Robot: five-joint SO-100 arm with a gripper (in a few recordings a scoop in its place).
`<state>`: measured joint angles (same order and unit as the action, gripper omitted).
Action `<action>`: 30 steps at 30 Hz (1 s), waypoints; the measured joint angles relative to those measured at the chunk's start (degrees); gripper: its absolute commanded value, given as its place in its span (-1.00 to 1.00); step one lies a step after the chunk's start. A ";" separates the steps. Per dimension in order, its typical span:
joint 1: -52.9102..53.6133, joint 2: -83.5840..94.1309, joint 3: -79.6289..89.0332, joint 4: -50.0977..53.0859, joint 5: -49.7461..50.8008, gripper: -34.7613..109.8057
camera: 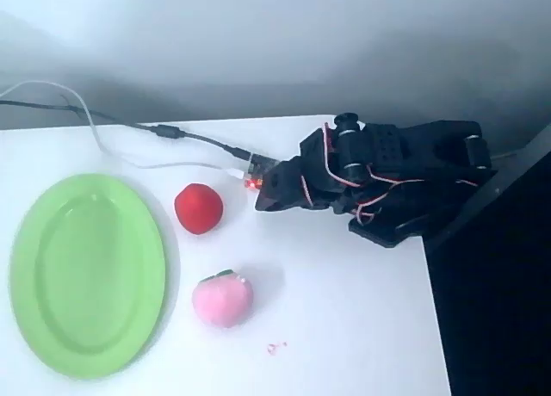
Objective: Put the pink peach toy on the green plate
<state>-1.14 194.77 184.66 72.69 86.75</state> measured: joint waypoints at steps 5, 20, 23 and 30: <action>0.88 0.00 0.00 0.00 0.00 -0.52; 0.88 0.00 0.00 0.00 0.00 -0.52; 0.88 0.00 0.00 -1.32 1.49 -0.52; -0.88 -10.81 -18.19 -4.57 6.50 -0.39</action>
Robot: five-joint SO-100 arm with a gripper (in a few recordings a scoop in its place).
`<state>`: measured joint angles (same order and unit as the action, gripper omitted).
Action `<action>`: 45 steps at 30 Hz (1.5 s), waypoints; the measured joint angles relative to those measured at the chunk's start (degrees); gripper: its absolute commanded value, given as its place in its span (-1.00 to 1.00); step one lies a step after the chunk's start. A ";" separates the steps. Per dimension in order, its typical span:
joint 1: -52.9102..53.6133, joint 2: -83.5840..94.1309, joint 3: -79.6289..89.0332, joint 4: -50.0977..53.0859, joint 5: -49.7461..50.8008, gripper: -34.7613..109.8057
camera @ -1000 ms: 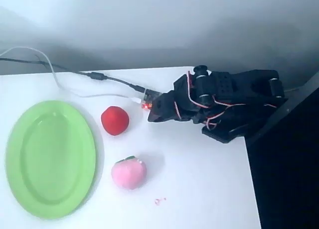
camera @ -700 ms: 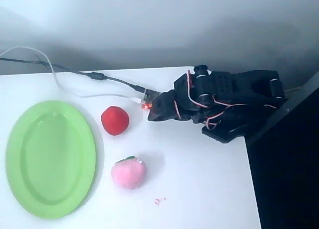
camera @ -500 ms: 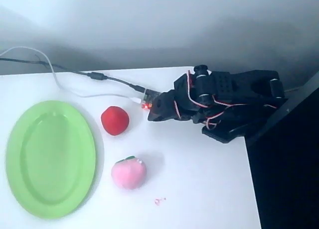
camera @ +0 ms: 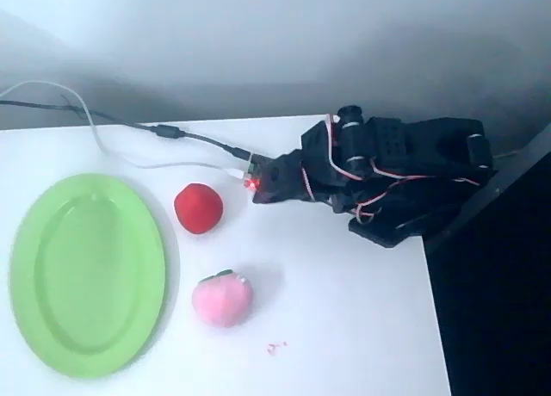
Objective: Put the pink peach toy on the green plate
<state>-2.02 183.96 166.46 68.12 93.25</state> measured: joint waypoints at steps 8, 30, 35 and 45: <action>-19.16 -40.69 -37.62 -0.62 10.11 0.09; -34.63 -95.45 -61.00 -15.29 13.89 -0.52; -28.74 -86.31 -60.38 -14.77 6.94 -0.52; -14.33 -100.28 -83.58 -28.21 -8.44 -0.52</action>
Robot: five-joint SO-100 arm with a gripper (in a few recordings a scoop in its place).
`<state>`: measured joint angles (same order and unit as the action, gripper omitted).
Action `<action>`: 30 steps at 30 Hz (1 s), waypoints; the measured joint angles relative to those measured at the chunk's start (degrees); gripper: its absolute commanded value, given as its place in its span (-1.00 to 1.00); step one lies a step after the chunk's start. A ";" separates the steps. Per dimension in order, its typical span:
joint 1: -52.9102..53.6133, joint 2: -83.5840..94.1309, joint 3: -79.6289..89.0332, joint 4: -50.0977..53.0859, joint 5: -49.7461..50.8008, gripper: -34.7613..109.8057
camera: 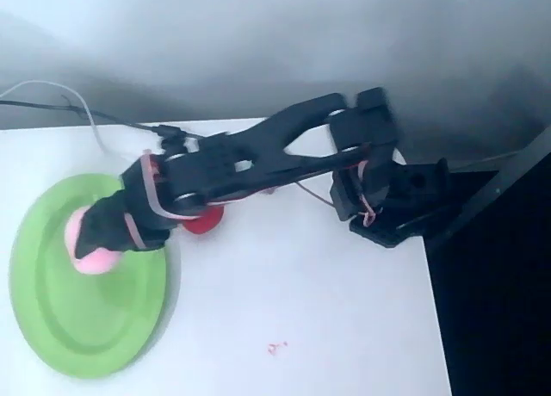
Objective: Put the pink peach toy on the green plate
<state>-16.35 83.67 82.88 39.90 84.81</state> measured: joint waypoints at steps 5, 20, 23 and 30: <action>-1.14 -14.33 -3.69 0.35 1.85 -0.26; 2.20 -10.02 -4.66 -0.44 -1.05 0.21; 3.43 -1.14 -1.41 -0.53 -2.20 -0.11; 7.91 18.46 0.44 -4.04 -3.43 -0.52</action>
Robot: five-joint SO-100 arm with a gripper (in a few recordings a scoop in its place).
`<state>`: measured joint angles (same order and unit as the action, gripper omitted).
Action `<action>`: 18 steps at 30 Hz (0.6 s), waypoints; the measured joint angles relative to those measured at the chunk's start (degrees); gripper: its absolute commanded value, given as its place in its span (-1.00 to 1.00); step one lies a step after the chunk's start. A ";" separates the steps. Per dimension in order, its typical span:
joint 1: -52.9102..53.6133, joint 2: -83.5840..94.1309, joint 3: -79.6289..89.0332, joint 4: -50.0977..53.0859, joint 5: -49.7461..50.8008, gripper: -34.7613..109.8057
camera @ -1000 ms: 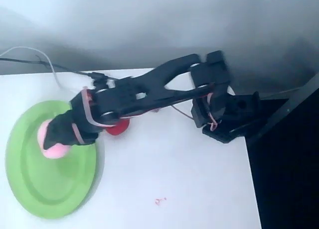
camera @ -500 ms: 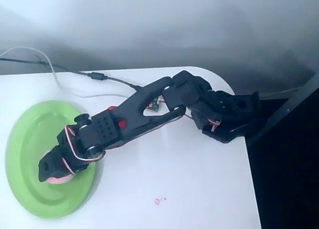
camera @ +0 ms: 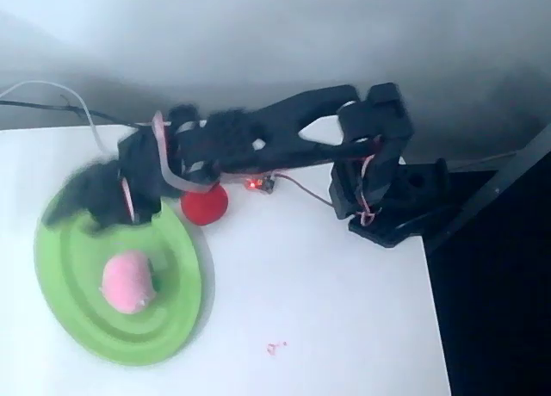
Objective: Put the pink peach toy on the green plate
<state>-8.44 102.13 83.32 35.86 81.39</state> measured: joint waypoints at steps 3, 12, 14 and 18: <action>3.34 10.37 3.96 -1.05 0.18 -0.52; 27.60 72.60 55.90 27.07 0.26 -0.52; 28.12 83.58 64.95 38.76 0.88 -0.52; 21.27 91.32 77.08 46.32 7.73 -0.52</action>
<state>12.83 193.45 160.40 82.18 89.12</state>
